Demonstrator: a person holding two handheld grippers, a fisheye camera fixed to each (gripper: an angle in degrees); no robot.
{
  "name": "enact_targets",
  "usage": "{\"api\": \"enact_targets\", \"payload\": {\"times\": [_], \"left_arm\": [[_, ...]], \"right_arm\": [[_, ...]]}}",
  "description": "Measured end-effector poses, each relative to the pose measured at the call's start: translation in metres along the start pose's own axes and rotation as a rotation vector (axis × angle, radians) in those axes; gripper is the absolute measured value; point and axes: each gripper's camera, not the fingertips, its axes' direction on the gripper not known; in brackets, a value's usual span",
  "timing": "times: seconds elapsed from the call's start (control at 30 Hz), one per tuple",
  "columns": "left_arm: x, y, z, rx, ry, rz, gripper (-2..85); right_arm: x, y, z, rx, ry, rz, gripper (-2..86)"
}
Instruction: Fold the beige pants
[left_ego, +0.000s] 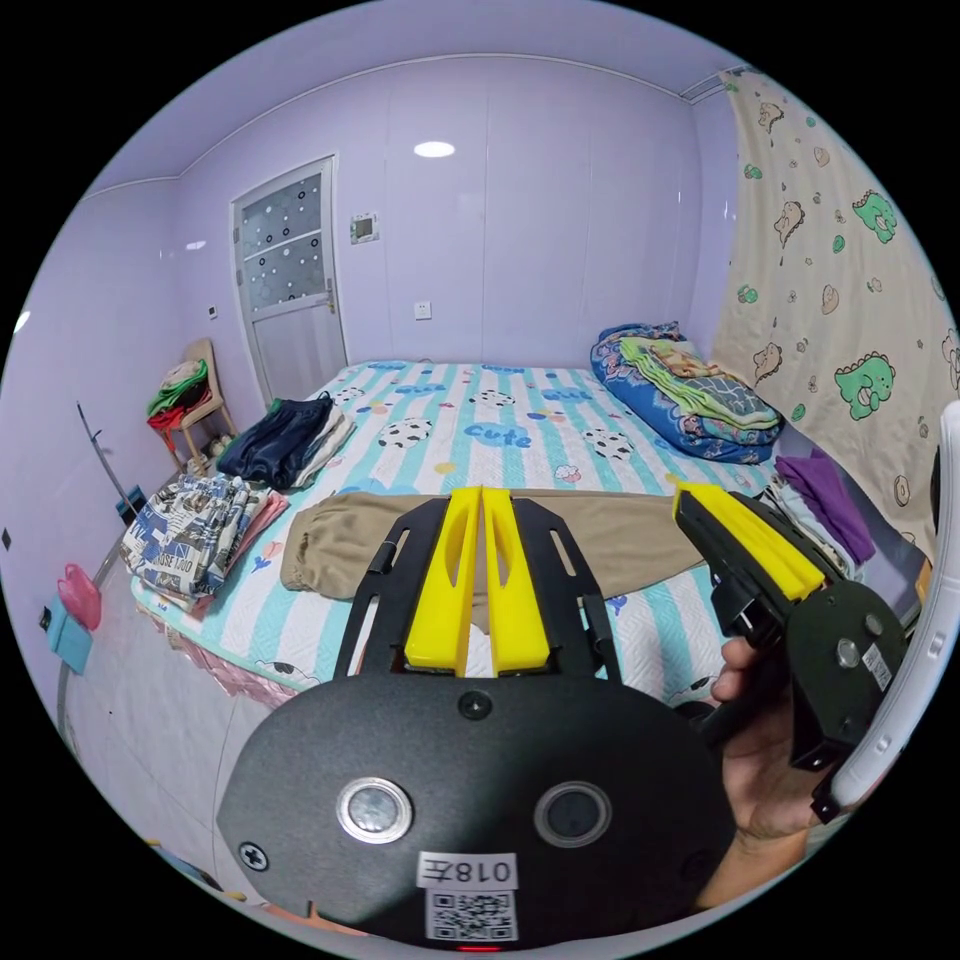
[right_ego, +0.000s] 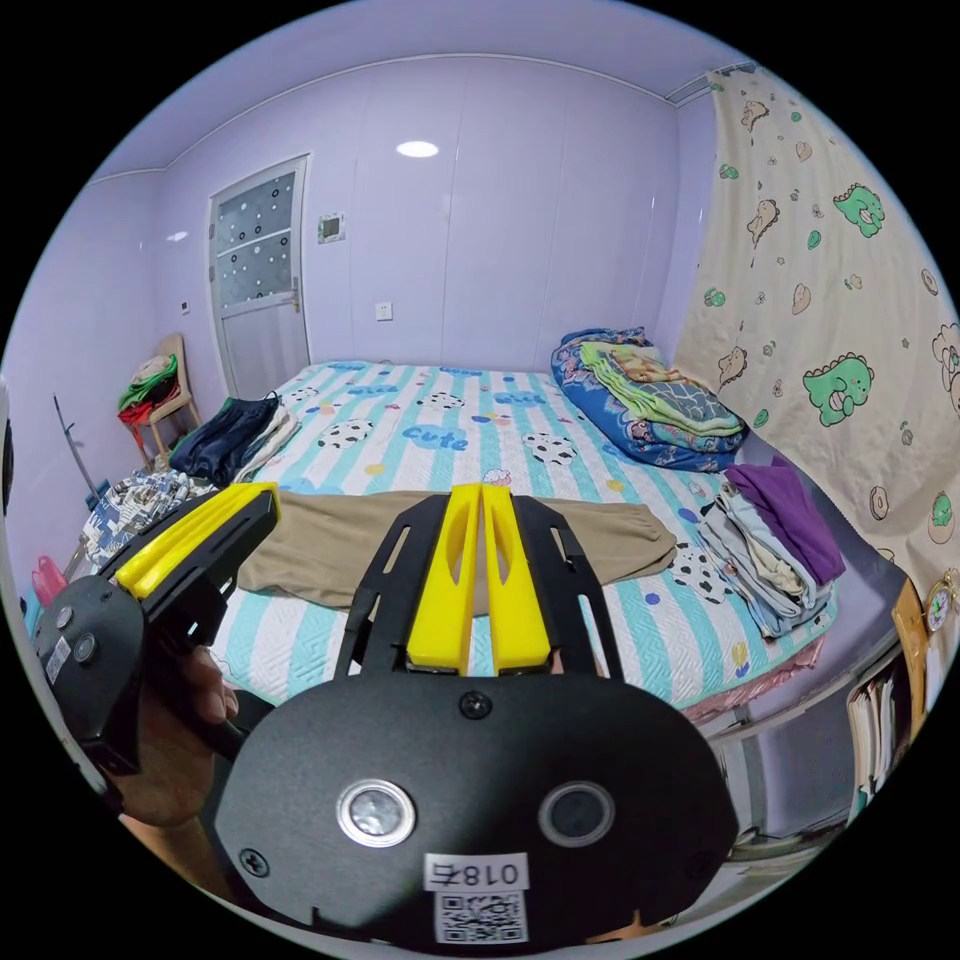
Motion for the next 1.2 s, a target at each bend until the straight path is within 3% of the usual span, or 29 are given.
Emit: {"api": "enact_targets", "payload": {"times": [0.73, 1.2], "left_arm": [[0.018, 0.003, -0.007, -0.039, -0.007, -0.016, -1.0], [0.029, 0.013, -0.012, -0.049, -0.055, -0.044, -1.0]], "right_arm": [[-0.004, 0.001, 0.019, -0.04, 0.012, 0.001, -1.0], [-0.015, 0.018, 0.026, -0.025, 0.181, -0.017, -1.0]]}}
